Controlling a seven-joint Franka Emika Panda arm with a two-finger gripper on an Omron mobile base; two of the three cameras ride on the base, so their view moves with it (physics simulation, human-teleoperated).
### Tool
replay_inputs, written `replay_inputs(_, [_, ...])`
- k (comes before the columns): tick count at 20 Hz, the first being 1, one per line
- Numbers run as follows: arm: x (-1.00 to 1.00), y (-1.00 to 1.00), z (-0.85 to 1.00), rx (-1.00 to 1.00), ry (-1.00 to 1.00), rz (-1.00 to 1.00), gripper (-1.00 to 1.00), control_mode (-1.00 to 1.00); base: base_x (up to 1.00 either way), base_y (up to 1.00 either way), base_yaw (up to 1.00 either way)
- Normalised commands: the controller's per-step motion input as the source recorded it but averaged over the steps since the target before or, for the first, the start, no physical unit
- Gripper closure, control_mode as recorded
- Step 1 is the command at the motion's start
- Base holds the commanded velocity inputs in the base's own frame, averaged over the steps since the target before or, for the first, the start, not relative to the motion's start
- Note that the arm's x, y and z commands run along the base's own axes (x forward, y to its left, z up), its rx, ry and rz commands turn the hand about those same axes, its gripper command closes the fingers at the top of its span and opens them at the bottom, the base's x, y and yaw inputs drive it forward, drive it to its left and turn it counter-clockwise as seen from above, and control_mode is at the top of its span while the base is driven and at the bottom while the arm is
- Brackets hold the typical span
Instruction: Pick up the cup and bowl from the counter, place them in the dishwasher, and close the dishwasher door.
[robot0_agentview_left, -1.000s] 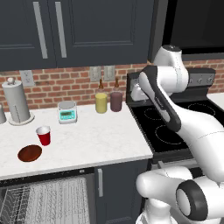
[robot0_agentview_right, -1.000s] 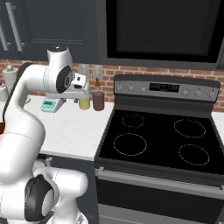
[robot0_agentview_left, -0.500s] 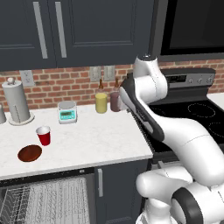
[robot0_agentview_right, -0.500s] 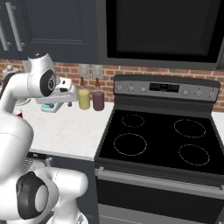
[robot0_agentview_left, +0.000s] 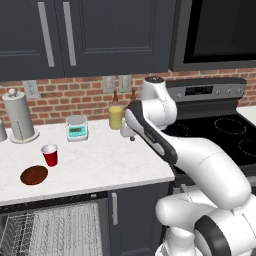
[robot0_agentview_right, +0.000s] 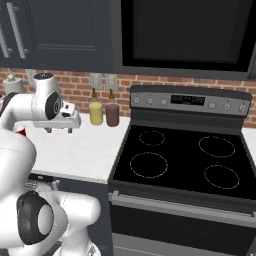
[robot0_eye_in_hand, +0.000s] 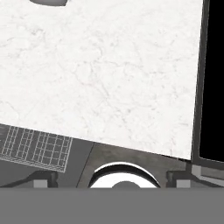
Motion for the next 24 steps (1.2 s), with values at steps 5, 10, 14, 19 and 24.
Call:
replay_inputs(5, [0.1, 0.66, -0.25, 0.2, 0.03, 0.01, -1.0, -1.0, 0.0, 0.0, 0.0])
replay_inputs(10, [0.1, 0.6, -0.18, 0.37, -0.01, 0.02, -1.0, -1.0, 0.0, 0.0, 0.0])
replay_inputs(14, [0.17, 0.67, -0.02, 0.47, 0.0, 0.0, -1.0, -1.0, 0.0, 0.0, 0.0])
replay_inputs(19, [0.05, 0.92, 0.0, 0.32, 0.0, 0.0, -1.0, -1.0, 0.0, 0.0, 0.0])
replay_inputs(24, [0.0, 0.9, 0.08, -0.07, -0.01, 0.0, -1.0, -1.0, 0.0, 0.0, 0.0])
